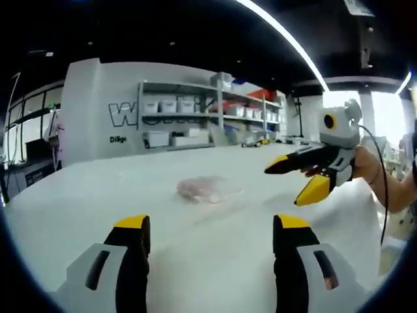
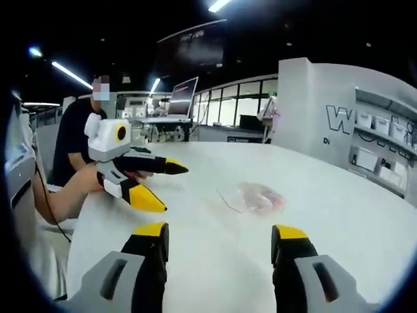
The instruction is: Open the resealable bag by pulling the two sides of the seal apart until the entire bag opening is separated and visibly accessible.
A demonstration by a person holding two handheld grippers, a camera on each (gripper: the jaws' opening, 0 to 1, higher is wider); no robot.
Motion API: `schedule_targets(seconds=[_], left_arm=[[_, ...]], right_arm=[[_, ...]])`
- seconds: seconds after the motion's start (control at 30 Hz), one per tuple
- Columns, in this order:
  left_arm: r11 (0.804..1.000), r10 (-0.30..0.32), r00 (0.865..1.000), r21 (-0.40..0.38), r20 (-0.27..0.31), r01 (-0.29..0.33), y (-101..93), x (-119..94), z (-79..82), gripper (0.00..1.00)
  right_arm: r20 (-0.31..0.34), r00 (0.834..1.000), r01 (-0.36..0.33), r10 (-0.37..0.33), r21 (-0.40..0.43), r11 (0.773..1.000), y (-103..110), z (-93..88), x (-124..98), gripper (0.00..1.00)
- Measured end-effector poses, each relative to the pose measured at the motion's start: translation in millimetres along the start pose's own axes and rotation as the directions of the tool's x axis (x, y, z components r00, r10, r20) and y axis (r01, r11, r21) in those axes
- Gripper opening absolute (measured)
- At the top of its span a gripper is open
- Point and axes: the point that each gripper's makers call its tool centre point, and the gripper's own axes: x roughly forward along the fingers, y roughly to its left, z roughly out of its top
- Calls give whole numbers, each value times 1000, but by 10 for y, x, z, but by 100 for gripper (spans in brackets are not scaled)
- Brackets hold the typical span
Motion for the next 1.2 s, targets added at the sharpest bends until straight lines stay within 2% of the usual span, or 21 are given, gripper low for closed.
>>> schedule_targets(seconds=[0.2,0.47,0.97,1.2], left_arm=[[1000,-9,1000,11,-7,9,-24,-2,-19,80],[1000,-26,1000,10,-7,26,-46,-37,-26,88],[999,-41,999,12,18,41,-60,-160,3,95],[997,-77,997,-1,16,77,-109,-216,-6,97]], right_arm=[[8,1000,-4,4,2,1000,19,-3,-12,65],[8,1000,16,-16,1,1000,15,-28,-32,75],[35,999,18,-18,10,1000,103,-32,-87,81],[41,999,27,-28,22,999,128,-59,-127,85]])
